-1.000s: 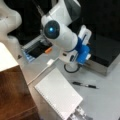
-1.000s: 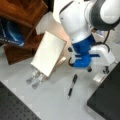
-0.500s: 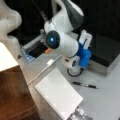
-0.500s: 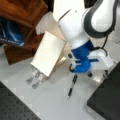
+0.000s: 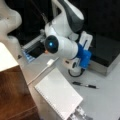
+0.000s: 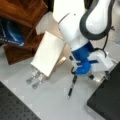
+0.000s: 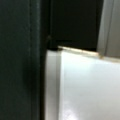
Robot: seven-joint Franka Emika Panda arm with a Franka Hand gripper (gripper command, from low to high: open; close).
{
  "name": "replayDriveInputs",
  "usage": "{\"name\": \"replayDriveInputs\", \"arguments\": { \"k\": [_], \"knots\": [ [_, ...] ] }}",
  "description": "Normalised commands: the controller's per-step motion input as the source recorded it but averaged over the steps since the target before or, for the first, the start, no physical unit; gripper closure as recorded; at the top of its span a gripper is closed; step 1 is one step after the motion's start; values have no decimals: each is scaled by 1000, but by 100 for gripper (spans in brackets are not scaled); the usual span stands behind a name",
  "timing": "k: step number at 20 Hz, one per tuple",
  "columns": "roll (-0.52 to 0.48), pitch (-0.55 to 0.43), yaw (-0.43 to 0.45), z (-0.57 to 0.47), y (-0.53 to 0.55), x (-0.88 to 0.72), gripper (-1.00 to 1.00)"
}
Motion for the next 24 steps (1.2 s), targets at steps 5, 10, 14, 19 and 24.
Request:
{"name": "replayDriveInputs", "arguments": {
  "k": [5,10,14,19,24],
  "knots": [
    [249,-21,79,-115,-110,166,-100],
    [251,-24,56,-69,-126,169,-100],
    [249,-13,48,-77,-131,150,100],
    [261,-20,45,-86,-143,149,100],
    [265,-21,38,-93,-127,151,100]
  ]
}}
